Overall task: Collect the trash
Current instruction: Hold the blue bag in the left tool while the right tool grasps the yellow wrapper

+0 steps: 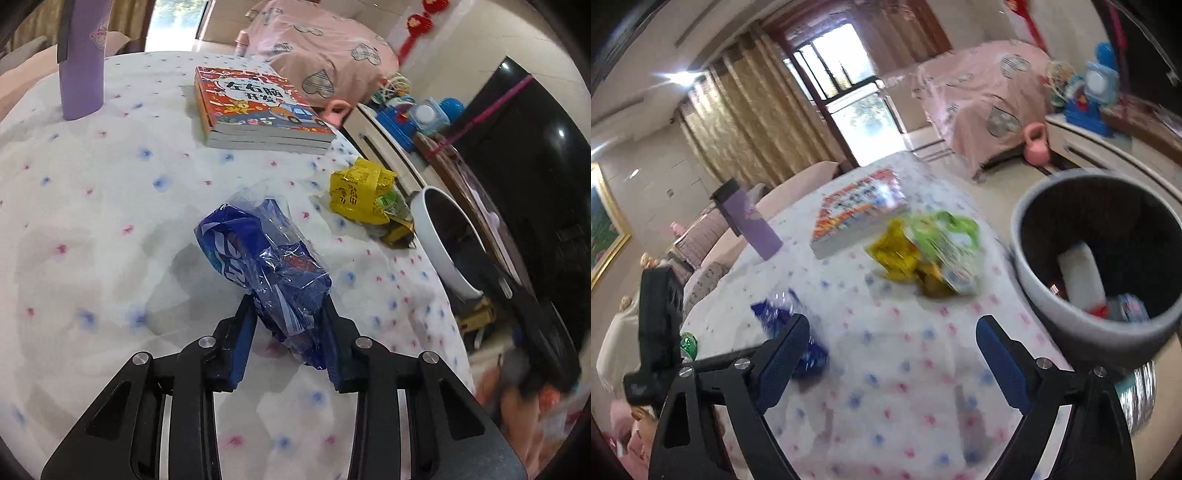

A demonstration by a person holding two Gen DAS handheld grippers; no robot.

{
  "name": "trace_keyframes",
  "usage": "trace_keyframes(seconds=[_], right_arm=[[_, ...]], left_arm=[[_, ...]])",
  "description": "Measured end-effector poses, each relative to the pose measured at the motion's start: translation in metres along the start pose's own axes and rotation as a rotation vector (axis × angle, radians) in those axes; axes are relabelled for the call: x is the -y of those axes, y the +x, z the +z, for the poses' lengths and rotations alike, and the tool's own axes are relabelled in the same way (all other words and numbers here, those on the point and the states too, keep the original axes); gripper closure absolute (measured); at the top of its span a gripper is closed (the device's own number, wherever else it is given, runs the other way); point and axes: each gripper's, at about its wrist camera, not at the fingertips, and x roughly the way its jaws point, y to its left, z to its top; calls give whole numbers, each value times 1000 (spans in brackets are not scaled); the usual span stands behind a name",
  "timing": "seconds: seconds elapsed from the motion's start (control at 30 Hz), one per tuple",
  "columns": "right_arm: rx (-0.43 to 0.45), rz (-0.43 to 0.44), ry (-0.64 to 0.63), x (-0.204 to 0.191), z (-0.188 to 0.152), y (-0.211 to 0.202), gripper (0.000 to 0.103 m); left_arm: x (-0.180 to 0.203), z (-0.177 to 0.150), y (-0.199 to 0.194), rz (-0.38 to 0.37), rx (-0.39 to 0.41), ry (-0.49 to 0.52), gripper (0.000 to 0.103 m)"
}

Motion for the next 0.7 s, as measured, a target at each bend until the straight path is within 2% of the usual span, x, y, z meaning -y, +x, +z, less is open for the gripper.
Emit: trace_keyframes(seconds=[0.13,0.27,0.33,0.4,0.43,0.47,0.5,0.53,0.57,0.63,0.7], right_arm=[[-16,1,-43,-10,24,28,19],[-40,-24,-70,-11,42,59,21],[-64,-31,-80,-9,48,74,25],[-86,-41,-91,-9,51,87,31],[-93,-44,-95,-10,51,90,34],[-102,-50,-97,-10,51,96,36],[-108,-47,-98,-10,51,99,44],[-113,-46,-100,-10,51,101,57],[-108,-59,-98,-10,50,102,63],[-90,-63,-88,-8,49,99,63],[-75,-44,-72,-7,45,91,63]], left_arm=[[-11,3,-11,-22,-45,59,71],[-21,5,-5,13,-89,96,71],[-26,3,4,39,-115,84,70],[-28,1,5,44,-104,61,67],[-28,1,5,48,-98,49,63],[-28,0,6,62,-93,30,54],[-28,0,6,86,-79,8,50],[-27,-1,6,98,-69,-4,46],[-26,-3,6,116,-51,-23,46],[-23,-6,6,135,-19,-43,46],[-17,-10,4,149,20,-53,55]])
